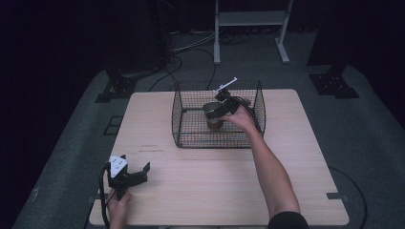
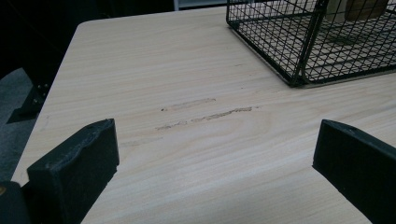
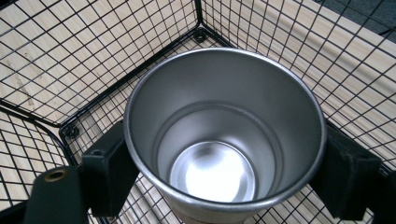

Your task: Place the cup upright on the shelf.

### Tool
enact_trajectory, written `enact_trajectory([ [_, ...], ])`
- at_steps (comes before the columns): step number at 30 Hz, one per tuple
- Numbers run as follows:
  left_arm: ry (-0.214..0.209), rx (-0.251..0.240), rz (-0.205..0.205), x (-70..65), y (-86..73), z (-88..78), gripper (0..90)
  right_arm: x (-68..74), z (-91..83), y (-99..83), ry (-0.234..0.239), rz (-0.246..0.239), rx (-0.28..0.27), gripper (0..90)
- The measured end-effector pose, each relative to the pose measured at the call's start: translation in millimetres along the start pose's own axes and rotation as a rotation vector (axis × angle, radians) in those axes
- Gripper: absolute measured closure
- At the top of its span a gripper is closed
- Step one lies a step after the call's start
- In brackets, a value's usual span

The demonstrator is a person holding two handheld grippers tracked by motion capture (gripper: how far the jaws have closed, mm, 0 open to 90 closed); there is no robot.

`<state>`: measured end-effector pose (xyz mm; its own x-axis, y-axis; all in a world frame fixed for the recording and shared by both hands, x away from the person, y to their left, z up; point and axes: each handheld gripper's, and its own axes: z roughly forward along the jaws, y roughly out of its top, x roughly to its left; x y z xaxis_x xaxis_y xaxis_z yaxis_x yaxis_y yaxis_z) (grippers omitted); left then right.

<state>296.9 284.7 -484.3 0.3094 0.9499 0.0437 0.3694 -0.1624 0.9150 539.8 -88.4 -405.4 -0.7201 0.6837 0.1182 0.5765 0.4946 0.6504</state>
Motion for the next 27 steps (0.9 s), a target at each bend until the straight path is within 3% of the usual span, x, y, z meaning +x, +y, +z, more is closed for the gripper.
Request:
enact_trajectory([
  [27, 0.001, -0.005, -0.007, 0.3, 0.8, 1.5, 0.0, 0.8, 12.0, -3.5, -0.003, -0.008, 0.065, 17.1],
])
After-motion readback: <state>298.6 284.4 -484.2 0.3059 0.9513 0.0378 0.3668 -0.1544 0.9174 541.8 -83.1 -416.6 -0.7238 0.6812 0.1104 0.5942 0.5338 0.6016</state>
